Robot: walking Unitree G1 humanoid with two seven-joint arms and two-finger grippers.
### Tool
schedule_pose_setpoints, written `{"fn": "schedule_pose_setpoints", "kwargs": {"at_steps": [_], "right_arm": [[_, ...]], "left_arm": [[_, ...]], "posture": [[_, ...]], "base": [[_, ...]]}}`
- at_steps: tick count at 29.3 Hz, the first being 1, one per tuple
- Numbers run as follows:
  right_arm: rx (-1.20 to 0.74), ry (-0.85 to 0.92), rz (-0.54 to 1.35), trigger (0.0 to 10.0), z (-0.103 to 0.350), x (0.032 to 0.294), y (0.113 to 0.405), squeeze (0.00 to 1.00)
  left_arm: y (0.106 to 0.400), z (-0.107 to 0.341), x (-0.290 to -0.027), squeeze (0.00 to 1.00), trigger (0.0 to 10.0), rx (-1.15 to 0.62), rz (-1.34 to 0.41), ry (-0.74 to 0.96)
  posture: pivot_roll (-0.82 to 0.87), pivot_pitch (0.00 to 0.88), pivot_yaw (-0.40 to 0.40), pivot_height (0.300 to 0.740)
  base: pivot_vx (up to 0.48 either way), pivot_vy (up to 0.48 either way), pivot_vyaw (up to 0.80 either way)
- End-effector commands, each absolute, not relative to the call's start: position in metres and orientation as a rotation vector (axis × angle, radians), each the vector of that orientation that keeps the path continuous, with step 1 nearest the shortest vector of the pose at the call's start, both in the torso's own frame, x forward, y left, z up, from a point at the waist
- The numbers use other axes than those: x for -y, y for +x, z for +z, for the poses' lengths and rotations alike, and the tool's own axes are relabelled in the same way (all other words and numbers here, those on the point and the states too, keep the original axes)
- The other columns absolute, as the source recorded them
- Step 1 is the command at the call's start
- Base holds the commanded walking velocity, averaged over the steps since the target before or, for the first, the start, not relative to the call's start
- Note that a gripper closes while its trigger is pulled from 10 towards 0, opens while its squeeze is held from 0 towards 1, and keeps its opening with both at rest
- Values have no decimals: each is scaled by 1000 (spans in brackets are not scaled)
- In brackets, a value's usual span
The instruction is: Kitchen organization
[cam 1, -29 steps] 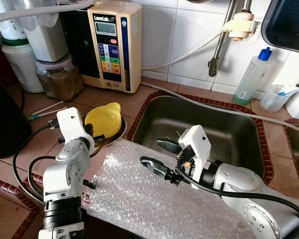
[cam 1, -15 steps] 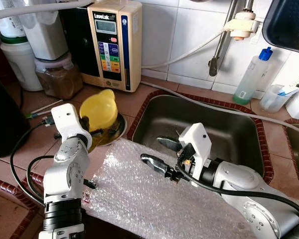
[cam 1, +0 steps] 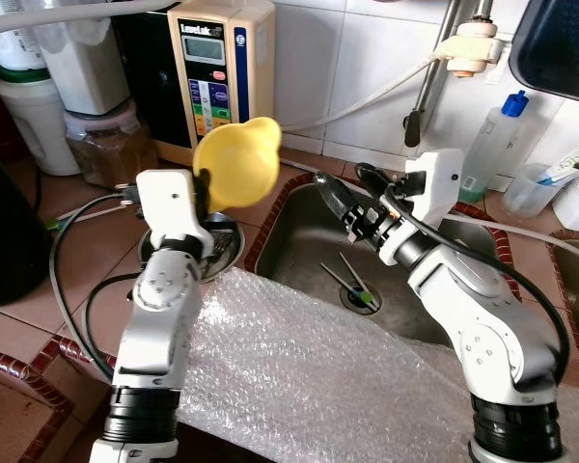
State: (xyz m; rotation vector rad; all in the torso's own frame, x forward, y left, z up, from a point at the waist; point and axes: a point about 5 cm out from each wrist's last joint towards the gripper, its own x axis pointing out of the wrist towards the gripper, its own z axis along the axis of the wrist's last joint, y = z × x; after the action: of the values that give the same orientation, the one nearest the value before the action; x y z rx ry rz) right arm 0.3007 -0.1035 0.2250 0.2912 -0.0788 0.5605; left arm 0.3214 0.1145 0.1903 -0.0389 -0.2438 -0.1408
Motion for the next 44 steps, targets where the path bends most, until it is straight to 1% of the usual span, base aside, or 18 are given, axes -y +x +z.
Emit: {"fn": "schedule_pose_setpoints", "kwargs": {"at_steps": [1, 7, 11, 15, 16, 17, 18, 29, 35, 40, 44], "right_arm": [[106, 300, 543, 10000, 231, 105, 304, 0], [84, 345, 529, 10000, 229, 95, 308, 0], [69, 357, 522, 10000, 226, 93, 308, 0], [38, 348, 501, 10000, 221, 92, 310, 0], [1, 334, 459, 1451, 214, 95, 313, 0], [1, 334, 459, 1451, 214, 95, 313, 0], [-27, 325, 434, 0, 209, 96, 315, 0], [-55, 338, 347, 0, 209, 96, 326, 0], [-74, 355, 317, 0, 213, 96, 332, 0], [-83, 356, 282, 0, 213, 99, 335, 0], [-112, 348, 228, 0, 207, 107, 337, 0]], "left_arm": [[323, 196, -105, 0, 0, 281, -185, -12], [320, 193, -83, 0, 0, 305, -269, -22], [319, 192, -78, 0, 0, 313, -295, -8], [319, 193, -78, 0, 0, 322, -291, -34], [318, 196, -76, 0, 0, 340, -302, -54], [318, 196, -76, 0, 0, 340, -302, -54], [317, 198, -73, 0, 0, 353, -321, -65], [311, 196, -63, 0, 0, 375, -378, -56], [307, 199, -56, 0, 0, 420, -420, 5], [307, 198, -57, 0, 0, 415, -415, -5], [309, 196, -63, 0, 0, 412, -366, 15]], "posture": [[4, 0, -35, 740], [-1, 0, -35, 740], [-3, 0, -33, 740], [-7, 0, -32, 740], [-5, 0, -33, 740], [-5, 0, -33, 740], [-2, 0, -36, 740], [-7, 0, -34, 740], [-10, 0, -33, 740], [-6, 0, -35, 740], [-7, 0, -33, 740]], "base": [[0, 0, 0], [0, 0, 0], [0, 0, 0], [0, 0, 0], [0, 0, 0], [0, 0, 0], [0, 0, 0], [0, 0, 0], [0, 0, 0], [0, 0, 0], [0, 0, 0]]}}
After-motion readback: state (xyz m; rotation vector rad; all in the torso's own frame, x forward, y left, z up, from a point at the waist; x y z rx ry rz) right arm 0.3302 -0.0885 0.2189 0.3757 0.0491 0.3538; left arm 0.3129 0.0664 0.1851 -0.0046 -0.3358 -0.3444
